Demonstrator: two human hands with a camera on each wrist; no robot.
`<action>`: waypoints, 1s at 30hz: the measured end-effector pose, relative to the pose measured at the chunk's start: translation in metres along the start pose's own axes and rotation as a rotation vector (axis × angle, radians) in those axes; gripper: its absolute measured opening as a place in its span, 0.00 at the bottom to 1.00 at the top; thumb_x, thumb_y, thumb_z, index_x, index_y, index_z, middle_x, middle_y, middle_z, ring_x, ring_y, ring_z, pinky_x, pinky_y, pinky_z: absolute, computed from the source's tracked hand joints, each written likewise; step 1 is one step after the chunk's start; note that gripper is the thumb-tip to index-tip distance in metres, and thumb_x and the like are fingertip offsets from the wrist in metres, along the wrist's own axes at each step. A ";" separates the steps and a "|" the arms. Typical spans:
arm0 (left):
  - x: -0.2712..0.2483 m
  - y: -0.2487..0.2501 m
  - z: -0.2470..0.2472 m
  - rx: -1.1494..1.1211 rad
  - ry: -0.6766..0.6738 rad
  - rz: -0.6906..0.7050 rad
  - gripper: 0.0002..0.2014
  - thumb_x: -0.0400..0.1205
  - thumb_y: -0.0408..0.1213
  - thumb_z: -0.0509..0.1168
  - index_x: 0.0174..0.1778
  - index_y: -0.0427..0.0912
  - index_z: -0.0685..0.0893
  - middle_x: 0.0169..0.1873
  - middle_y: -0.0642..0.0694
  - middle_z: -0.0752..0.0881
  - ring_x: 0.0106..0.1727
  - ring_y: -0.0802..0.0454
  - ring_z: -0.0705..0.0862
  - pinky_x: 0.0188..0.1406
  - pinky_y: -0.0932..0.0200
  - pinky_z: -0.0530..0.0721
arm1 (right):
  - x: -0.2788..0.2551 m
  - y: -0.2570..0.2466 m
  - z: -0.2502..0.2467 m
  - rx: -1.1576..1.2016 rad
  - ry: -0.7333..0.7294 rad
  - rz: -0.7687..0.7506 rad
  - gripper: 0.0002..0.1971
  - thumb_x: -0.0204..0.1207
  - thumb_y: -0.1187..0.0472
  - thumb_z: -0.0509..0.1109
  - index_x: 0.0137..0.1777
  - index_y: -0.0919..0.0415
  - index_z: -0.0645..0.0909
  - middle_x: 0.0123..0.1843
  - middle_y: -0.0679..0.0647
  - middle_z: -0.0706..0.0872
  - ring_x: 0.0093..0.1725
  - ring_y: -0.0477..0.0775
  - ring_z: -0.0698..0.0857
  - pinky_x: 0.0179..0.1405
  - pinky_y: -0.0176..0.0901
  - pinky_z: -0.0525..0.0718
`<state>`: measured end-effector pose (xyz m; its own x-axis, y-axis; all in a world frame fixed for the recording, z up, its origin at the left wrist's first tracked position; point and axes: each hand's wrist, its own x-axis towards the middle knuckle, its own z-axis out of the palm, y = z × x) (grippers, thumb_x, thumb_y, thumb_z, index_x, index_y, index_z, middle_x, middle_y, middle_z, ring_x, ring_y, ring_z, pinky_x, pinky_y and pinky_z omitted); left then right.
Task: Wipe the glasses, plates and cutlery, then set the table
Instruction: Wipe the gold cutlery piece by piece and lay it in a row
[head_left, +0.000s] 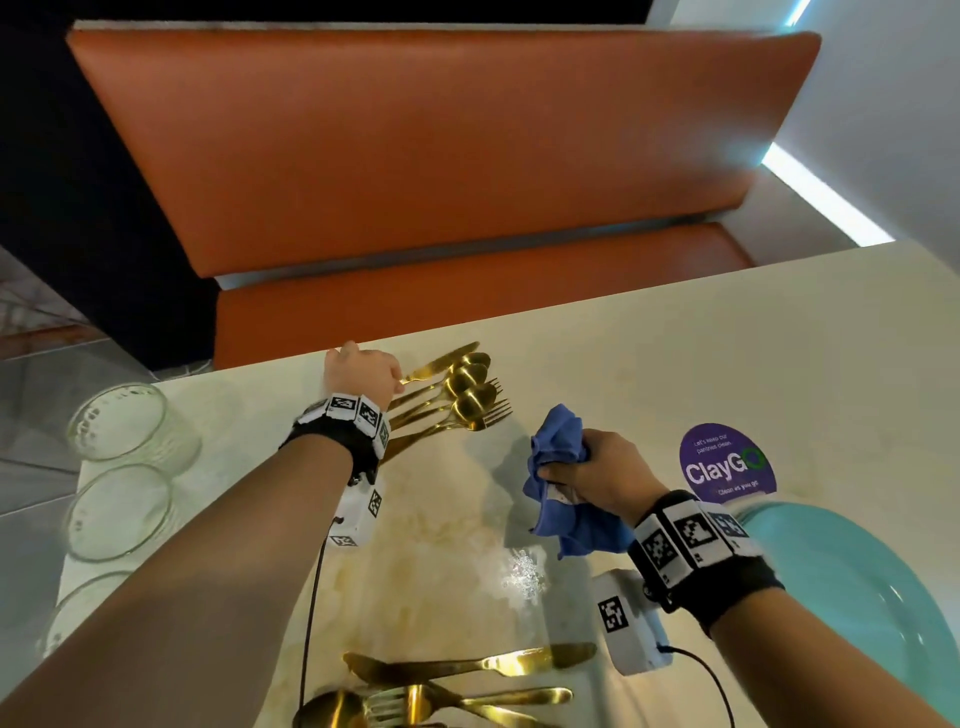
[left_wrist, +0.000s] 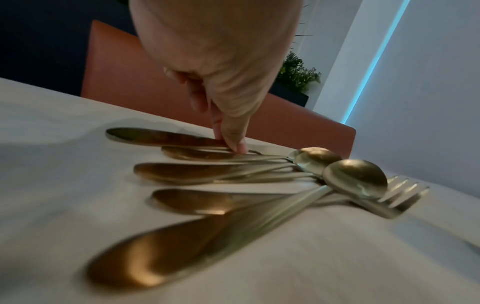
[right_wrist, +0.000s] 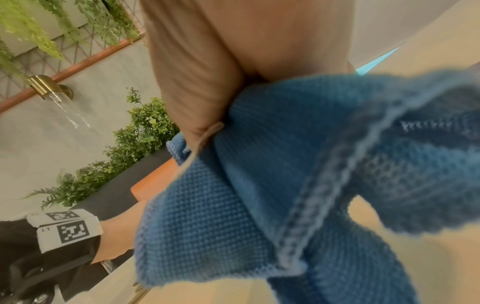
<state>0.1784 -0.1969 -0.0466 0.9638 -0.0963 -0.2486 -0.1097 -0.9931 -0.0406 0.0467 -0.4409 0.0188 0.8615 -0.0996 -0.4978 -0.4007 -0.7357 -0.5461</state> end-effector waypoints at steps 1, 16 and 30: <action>-0.003 0.002 -0.001 0.019 0.005 -0.003 0.12 0.85 0.50 0.58 0.57 0.55 0.85 0.54 0.51 0.87 0.59 0.48 0.74 0.52 0.54 0.69 | -0.001 -0.001 0.000 0.007 0.000 -0.003 0.05 0.73 0.58 0.72 0.43 0.54 0.77 0.38 0.48 0.81 0.34 0.43 0.78 0.28 0.28 0.70; -0.170 0.061 -0.024 -0.416 -0.267 0.121 0.13 0.76 0.47 0.71 0.56 0.51 0.86 0.56 0.52 0.87 0.58 0.51 0.84 0.67 0.52 0.77 | -0.094 -0.001 -0.002 0.216 0.067 0.073 0.16 0.72 0.52 0.75 0.52 0.64 0.83 0.52 0.62 0.87 0.53 0.61 0.85 0.60 0.53 0.83; -0.281 0.071 0.035 0.006 -0.231 0.367 0.11 0.82 0.40 0.64 0.58 0.47 0.85 0.59 0.42 0.80 0.61 0.41 0.76 0.62 0.54 0.74 | -0.189 0.054 0.032 0.314 0.108 0.158 0.14 0.73 0.56 0.73 0.50 0.68 0.82 0.44 0.62 0.86 0.41 0.55 0.83 0.37 0.42 0.79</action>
<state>-0.1088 -0.2376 -0.0139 0.7809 -0.4247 -0.4581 -0.4370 -0.8954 0.0851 -0.1476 -0.4402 0.0619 0.8028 -0.2779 -0.5276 -0.5929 -0.4659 -0.6568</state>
